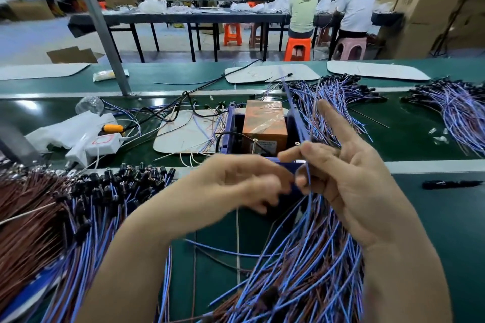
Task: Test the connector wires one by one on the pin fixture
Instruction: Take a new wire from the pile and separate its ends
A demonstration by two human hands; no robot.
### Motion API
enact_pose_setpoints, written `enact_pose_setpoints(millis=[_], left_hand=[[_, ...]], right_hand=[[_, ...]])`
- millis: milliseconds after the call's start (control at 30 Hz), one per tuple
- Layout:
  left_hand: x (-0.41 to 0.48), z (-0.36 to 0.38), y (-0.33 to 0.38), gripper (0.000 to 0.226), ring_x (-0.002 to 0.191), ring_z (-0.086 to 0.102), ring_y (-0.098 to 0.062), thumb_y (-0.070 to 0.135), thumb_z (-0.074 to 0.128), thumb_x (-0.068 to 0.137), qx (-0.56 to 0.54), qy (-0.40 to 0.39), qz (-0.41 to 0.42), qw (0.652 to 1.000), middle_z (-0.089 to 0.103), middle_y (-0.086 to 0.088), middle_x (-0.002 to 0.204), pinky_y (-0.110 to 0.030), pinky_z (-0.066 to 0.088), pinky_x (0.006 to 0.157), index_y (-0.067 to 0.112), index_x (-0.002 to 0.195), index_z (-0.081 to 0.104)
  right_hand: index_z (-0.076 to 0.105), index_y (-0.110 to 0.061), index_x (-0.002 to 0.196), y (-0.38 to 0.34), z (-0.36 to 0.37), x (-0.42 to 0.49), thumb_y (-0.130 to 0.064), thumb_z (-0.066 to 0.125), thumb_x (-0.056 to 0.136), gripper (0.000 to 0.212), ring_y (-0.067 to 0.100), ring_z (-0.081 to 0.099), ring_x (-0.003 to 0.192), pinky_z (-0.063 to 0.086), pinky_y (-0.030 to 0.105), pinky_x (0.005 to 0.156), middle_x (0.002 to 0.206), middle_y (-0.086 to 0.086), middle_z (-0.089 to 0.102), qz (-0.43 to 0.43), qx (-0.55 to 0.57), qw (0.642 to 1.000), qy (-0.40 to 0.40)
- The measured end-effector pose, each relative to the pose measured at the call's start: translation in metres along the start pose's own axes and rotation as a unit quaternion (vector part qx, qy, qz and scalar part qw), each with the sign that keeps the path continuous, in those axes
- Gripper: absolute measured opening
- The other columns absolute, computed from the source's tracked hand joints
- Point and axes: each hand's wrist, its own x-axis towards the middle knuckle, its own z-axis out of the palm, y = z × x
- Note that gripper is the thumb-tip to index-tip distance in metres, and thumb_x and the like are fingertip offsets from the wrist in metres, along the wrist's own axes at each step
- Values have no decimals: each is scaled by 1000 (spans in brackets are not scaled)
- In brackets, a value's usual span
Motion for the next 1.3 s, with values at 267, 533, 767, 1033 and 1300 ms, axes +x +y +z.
enact_pose_setpoints(millis=[267, 533, 767, 1033, 1300], left_hand=[[19, 1, -5, 35, 53, 49, -9, 30, 49, 82, -129, 237, -2, 963, 74, -4, 95, -16, 37, 43, 16, 110, 65], [25, 10, -15, 20, 46, 45, -5, 7, 49, 93, -110, 192, -37, 975, 61, 5, 62, -15, 40, 44, 5, 89, 68], [32, 25, -20, 27, 52, 51, -7, 6, 48, 96, -108, 134, -66, 983, 64, 1, 65, -17, 45, 49, 7, 75, 64], [33, 30, -21, 23, 60, 57, -8, 9, 49, 96, -114, 126, -61, 984, 68, -1, 76, -18, 52, 60, 8, 84, 69], [34, 29, -24, 25, 61, 57, -8, 6, 48, 97, -109, 129, -73, 983, 70, 0, 75, -19, 53, 62, 12, 85, 69]], right_hand=[[65, -12, 89, 5, 9, -5, -7, 57, 94, 11, 15, 61, 49, 51, 25, 51, 73, 1, 75, 108, -310, 941, -88], [72, -24, 97, 11, 0, 2, -37, 74, 68, 32, 7, 71, 81, 55, 18, 68, 84, -7, 76, 86, -275, 957, -42], [77, -29, 67, 14, -4, 8, -10, 70, 82, 25, 6, 61, 55, 49, 14, 53, 66, 11, 71, 3, -220, 974, 47], [72, -16, 74, 18, -6, 11, -12, 72, 80, 7, 16, 56, 55, 48, 19, 52, 66, 20, 66, 0, -203, 977, 70], [68, -16, 75, 19, -11, 13, 0, 69, 80, 17, 12, 63, 55, 52, 22, 52, 69, 5, 73, -11, -153, 983, 99]])
